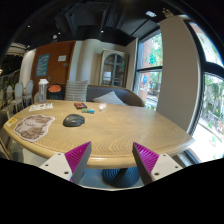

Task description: Arrange mouse

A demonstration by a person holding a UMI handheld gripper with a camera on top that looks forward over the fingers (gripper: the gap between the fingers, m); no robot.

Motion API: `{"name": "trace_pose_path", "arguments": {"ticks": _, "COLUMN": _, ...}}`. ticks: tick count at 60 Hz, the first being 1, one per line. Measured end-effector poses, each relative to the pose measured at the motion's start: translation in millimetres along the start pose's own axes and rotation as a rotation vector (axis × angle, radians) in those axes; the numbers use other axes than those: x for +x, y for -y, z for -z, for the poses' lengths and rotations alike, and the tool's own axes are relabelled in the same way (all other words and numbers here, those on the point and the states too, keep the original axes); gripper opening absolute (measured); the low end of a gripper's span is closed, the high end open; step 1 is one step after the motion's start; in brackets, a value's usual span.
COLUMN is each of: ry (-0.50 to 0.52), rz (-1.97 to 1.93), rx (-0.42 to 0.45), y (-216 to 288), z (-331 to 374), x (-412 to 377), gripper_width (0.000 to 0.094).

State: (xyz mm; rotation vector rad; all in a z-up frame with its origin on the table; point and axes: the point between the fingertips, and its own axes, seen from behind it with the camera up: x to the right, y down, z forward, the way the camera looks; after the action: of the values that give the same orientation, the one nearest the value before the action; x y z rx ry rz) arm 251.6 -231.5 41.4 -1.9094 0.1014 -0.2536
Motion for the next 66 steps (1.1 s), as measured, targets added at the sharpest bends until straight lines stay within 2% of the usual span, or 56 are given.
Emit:
{"name": "trace_pose_path", "arguments": {"ticks": 6, "ry": -0.002, "rz": -0.007, "rx": -0.05, "y": -16.7, "z": 4.4, "x": 0.6, "gripper_width": 0.0853}}
{"name": "trace_pose_path", "arguments": {"ticks": 7, "ry": 0.003, "rz": -0.01, "rx": -0.06, "y": -2.3, "z": -16.8, "x": -1.9, "gripper_width": 0.0853}}
{"name": "trace_pose_path", "arguments": {"ticks": 22, "ry": 0.112, "rz": -0.015, "rx": -0.093, "y": 13.4, "z": -41.5, "x": -46.1, "gripper_width": 0.0854}}
{"name": "trace_pose_path", "arguments": {"ticks": 29, "ry": 0.208, "rz": -0.039, "rx": -0.11, "y": 26.9, "z": -65.6, "x": -81.7, "gripper_width": 0.086}}
{"name": "trace_pose_path", "arguments": {"ticks": 37, "ry": 0.333, "rz": -0.104, "rx": -0.165, "y": 39.1, "z": -104.2, "x": -134.7, "gripper_width": 0.0859}}
{"name": "trace_pose_path", "arguments": {"ticks": 42, "ry": 0.372, "rz": -0.137, "rx": -0.212, "y": 41.4, "z": -133.0, "x": -162.9, "gripper_width": 0.086}}
{"name": "trace_pose_path", "arguments": {"ticks": 49, "ry": 0.38, "rz": -0.159, "rx": -0.246, "y": 50.6, "z": -169.1, "x": -193.9, "gripper_width": 0.0856}}
{"name": "trace_pose_path", "arguments": {"ticks": 66, "ry": 0.284, "rz": -0.077, "rx": -0.278, "y": 71.0, "z": -241.1, "x": -230.0, "gripper_width": 0.0846}}
